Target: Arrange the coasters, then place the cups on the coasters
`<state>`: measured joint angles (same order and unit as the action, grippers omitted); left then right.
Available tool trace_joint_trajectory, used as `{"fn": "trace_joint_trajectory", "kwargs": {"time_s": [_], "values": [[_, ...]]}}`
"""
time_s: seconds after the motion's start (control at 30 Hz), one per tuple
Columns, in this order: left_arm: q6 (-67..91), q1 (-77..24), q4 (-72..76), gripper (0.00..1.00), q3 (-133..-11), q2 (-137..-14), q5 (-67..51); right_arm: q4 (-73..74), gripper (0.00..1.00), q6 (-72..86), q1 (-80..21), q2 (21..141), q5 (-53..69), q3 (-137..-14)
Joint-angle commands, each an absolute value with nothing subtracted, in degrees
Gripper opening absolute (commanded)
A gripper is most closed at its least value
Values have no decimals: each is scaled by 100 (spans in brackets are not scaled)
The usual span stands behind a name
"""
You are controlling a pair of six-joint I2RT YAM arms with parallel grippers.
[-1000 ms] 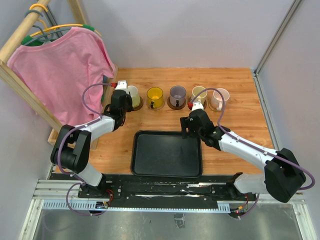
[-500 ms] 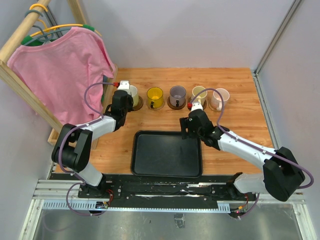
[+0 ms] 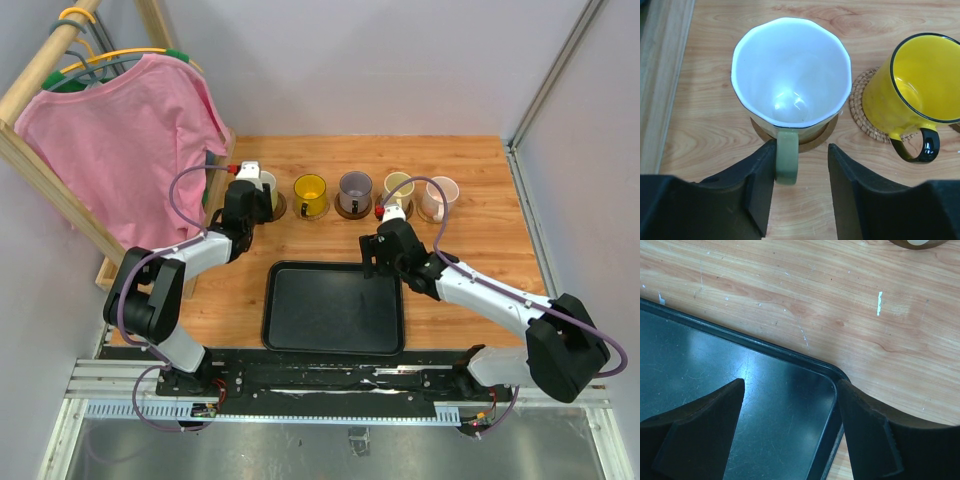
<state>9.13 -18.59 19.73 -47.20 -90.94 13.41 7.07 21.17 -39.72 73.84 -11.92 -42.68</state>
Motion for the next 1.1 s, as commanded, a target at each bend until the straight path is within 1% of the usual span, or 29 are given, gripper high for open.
{"fn": "trace_joint_trajectory", "kwargs": {"time_s": [0.0, 0.2, 0.4, 0.47, 0.57, 0.6, 0.93, 1.07], "values": [[1064, -1947, 2206, 54, -4790, -9127, 1125, 651, 76, 2133, -3926, 7366, -1190, -4289], [1215, -1977, 2217, 60, -4765, -8958, 950, 678, 76, 2128, -3929, 7294, -1259, -4255], [1317, -1984, 2197, 63, -4759, -8868, 883, 683, 76, 2145, -3929, 7201, -1281, -4240], [1335, -1984, 2170, 68, -4756, -8845, 924, 690, 76, 2146, -3927, 7168, -1288, -4221], [1366, -1980, 2131, 85, -4708, -8794, 1043, 713, 76, 2157, -3929, 7135, -1298, -4210], [1371, -1984, 2106, 87, -4692, -8771, 1086, 724, 76, 2154, -3927, 7129, -1311, -4203], [1297, -1979, 1904, 93, -4434, -8151, 1567, 840, 76, 2147, -3928, 6833, -1662, -4186], [1147, -1984, 1777, 94, -4450, -8142, 1771, 841, 76, 2058, -3907, 6610, -1879, -4191]]}}
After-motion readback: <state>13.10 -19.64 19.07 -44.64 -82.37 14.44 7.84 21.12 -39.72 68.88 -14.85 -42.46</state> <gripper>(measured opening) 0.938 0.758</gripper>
